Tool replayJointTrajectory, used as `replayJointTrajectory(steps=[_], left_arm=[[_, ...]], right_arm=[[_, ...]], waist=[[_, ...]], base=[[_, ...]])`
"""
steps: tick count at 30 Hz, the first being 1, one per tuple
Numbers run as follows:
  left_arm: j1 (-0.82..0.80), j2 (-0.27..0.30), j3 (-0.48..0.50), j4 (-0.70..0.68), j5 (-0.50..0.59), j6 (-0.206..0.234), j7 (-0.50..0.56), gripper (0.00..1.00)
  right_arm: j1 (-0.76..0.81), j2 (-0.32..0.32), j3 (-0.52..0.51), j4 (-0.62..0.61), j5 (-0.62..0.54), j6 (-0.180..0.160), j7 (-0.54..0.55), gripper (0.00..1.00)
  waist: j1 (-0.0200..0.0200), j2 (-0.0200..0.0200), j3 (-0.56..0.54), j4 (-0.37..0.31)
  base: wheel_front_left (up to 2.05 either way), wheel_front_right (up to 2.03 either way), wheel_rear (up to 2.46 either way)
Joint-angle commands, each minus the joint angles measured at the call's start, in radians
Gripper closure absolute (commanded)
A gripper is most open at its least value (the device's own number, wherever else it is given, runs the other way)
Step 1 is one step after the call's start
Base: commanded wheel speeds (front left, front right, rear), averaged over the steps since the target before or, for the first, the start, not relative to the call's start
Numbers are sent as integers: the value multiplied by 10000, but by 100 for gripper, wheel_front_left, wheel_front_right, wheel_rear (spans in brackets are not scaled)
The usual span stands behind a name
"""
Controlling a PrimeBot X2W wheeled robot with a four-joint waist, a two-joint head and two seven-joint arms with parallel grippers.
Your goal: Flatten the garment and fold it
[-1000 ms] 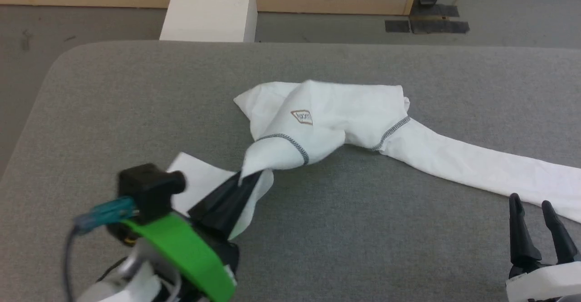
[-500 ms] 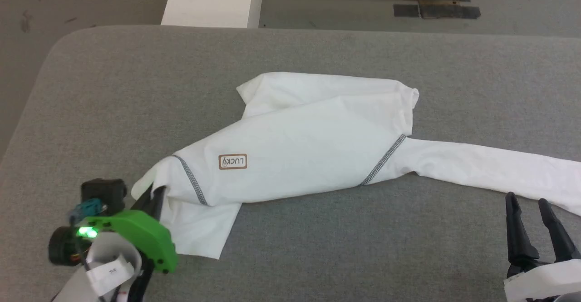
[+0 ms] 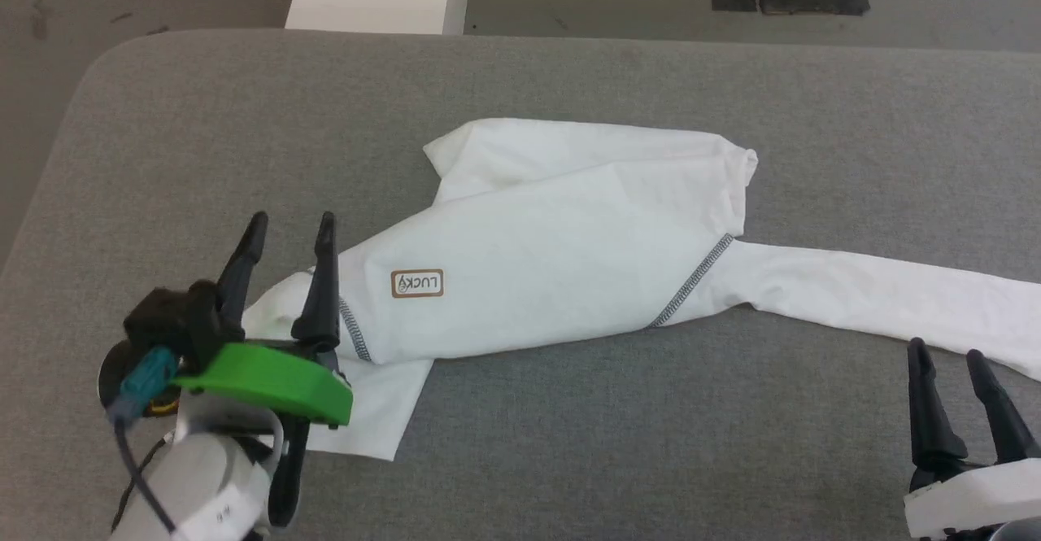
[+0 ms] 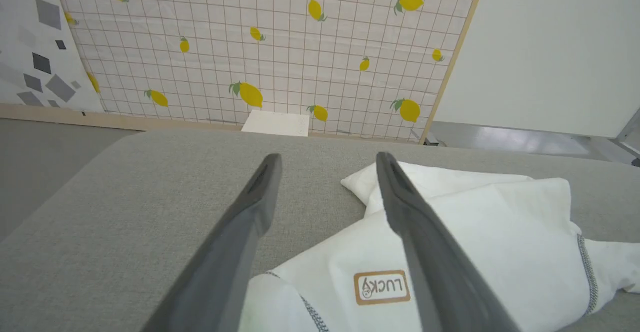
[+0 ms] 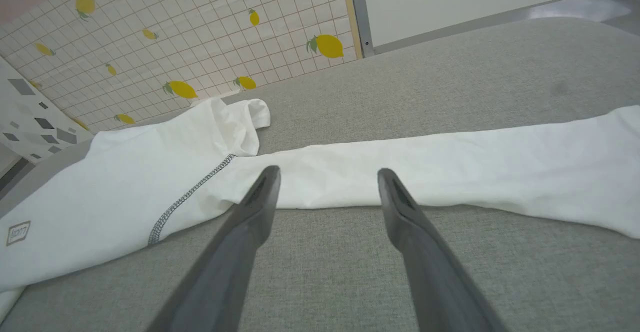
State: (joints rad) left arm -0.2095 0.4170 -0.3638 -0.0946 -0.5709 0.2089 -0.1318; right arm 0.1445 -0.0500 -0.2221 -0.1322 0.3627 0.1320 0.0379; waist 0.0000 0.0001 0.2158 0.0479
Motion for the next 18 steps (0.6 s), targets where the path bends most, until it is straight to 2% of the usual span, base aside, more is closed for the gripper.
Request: replayJointTrajectory(steps=[1,5,9,14,18], left_arm=[[350,-30,16,-278,231,143,-324,0],[1233,-332,76,-1089,620,493,-1063,0],[2256,-645,26,-1022,1202,772,-1263,0],[2823,-1251,-28,-685,1501,599,-1294,0],[2777,-1586,146,-595,1737,278,-1296,0]], right_arm=[[-100,-3,48,57,50,-13,-74,0],[-18,-3,137,178,117,-13,-157,0],[95,-3,192,237,128,-13,-239,0],[198,-3,307,202,26,-13,-185,0],[-369,-3,634,-199,-464,-13,440,0]], waist=[[0,-1,-113,57],[0,-1,-299,88],[0,-1,-452,90],[0,-1,-547,286],[0,-1,-475,446]], base=[[0,0,0],[0,0,0],[0,0,0],[0,0,0],[0,0,0]])
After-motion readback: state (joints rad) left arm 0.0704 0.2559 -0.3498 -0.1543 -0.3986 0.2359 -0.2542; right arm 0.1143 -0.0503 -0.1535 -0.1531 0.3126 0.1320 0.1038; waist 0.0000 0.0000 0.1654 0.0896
